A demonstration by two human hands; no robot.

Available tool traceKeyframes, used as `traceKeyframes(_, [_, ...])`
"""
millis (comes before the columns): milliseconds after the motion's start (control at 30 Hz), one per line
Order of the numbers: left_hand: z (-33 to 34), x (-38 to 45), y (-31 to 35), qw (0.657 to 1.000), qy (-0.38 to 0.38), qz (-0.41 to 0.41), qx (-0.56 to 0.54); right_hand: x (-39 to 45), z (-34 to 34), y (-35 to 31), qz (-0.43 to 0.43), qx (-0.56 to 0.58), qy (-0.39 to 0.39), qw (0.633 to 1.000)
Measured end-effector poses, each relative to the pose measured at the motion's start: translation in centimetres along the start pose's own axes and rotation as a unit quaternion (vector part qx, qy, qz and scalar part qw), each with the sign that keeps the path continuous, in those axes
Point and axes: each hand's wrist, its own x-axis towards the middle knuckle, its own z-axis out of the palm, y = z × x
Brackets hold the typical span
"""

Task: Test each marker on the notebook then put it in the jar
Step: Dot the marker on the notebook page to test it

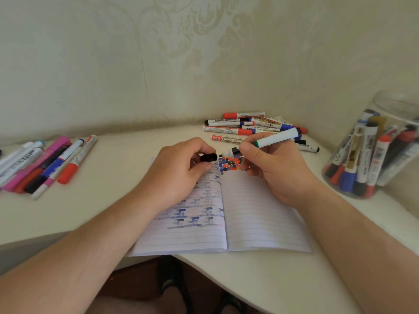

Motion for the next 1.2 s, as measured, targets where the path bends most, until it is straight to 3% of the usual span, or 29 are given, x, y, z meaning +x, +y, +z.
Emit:
traceKeyframes(367, [-0.3,-0.2,0.6,0.999,-0.042,0.028,-0.019,-0.2,0.4,0.5,-0.002,-0.05,-0.03,0.998])
traceKeyframes(533, [-0.3,-0.5,0.9,0.994,-0.081,0.039,-0.063,-0.1,0.5,0.4,0.022,0.017,-0.038,0.999])
traceKeyframes(733, [0.5,-0.7,0.7,0.982,-0.058,0.163,0.077,-0.2,0.8,0.3,-0.002,-0.04,0.008,0.999])
traceKeyframes(833, [0.7,-0.7,0.7,0.976,-0.022,0.192,0.103,-0.1,0.8,0.2,0.042,0.034,0.018,0.998])
traceKeyframes(967, [0.6,-0.8,0.7,0.983,-0.002,0.165,0.08,0.6,0.1,0.7,0.078,0.082,0.082,0.99])
traceKeyframes(1067, [0.3,-0.6,0.8,0.992,0.012,0.108,0.058,0.9,-0.9,1.3,0.075,0.014,0.112,0.991])
traceKeyframes(1200, [0.0,-0.1,0.6,0.997,0.019,0.051,0.053,0.7,-1.0,1.7,0.058,-0.078,0.092,0.991])
